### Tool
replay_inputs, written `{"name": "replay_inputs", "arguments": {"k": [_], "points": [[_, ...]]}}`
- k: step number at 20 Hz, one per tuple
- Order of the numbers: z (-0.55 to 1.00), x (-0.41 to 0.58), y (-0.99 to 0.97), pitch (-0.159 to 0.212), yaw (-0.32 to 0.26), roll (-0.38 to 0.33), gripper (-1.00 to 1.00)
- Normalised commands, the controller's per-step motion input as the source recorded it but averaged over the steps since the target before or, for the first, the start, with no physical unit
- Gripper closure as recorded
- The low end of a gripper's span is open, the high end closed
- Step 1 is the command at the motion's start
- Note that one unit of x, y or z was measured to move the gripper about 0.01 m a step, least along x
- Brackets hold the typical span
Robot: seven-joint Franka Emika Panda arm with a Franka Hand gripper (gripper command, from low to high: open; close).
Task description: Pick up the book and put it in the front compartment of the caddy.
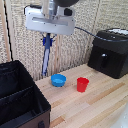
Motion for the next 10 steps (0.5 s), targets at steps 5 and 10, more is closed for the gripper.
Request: {"name": "replay_inputs", "arguments": {"k": [5,10], "points": [[0.33,-0.191,0.13,0.041,-0.185,0.13,1.0],[0.09,-0.095,0.33,0.091,-0.15,0.117,1.0]]}}
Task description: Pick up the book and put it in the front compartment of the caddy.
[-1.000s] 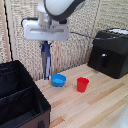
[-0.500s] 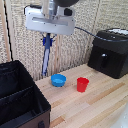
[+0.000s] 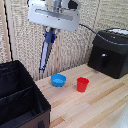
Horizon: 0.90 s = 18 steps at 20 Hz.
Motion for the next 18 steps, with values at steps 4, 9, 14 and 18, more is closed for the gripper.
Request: {"name": "replay_inputs", "arguments": {"k": [4,9,14,18], "points": [[0.0,-0.041,0.52,0.111,-0.119,0.08,1.0],[0.02,-0.038,0.67,0.128,-0.054,0.045,1.0],[0.38,-0.01,0.74,0.038,-0.059,0.001,1.0],[0.54,0.0,0.7,0.0,-0.102,0.0,1.0]]}}
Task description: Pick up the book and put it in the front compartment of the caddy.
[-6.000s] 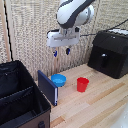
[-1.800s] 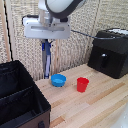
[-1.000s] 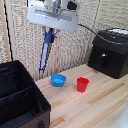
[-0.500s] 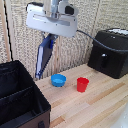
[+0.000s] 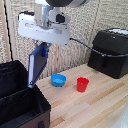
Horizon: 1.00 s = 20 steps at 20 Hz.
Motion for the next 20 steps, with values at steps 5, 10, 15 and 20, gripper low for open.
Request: {"name": "replay_inputs", "arguments": {"k": [5,10,15,20], "points": [[0.51,0.0,0.7,0.0,-0.101,0.0,1.0],[0.42,-0.026,0.69,0.007,-0.09,0.0,1.0],[0.4,-0.046,0.56,0.0,-0.167,0.0,1.0],[0.23,-0.081,0.52,0.012,-0.169,0.0,1.0]]}}
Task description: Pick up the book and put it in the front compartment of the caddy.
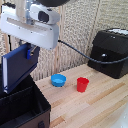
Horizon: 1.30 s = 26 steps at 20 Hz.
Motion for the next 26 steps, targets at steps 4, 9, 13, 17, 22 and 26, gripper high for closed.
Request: {"name": "replay_inputs", "arguments": {"k": [4,9,13,17,22,26], "points": [[0.05,-0.092,0.5,0.06,-0.159,0.01,1.0],[0.0,-0.075,0.49,0.09,-0.154,0.028,1.0],[-0.02,-0.057,0.5,0.118,-0.152,0.017,1.0],[-0.14,0.006,0.55,0.182,-0.13,0.001,1.0],[-0.11,0.079,0.43,0.172,-0.16,0.002,1.0],[0.06,0.419,-0.01,0.074,-0.248,0.017,1.0]]}}
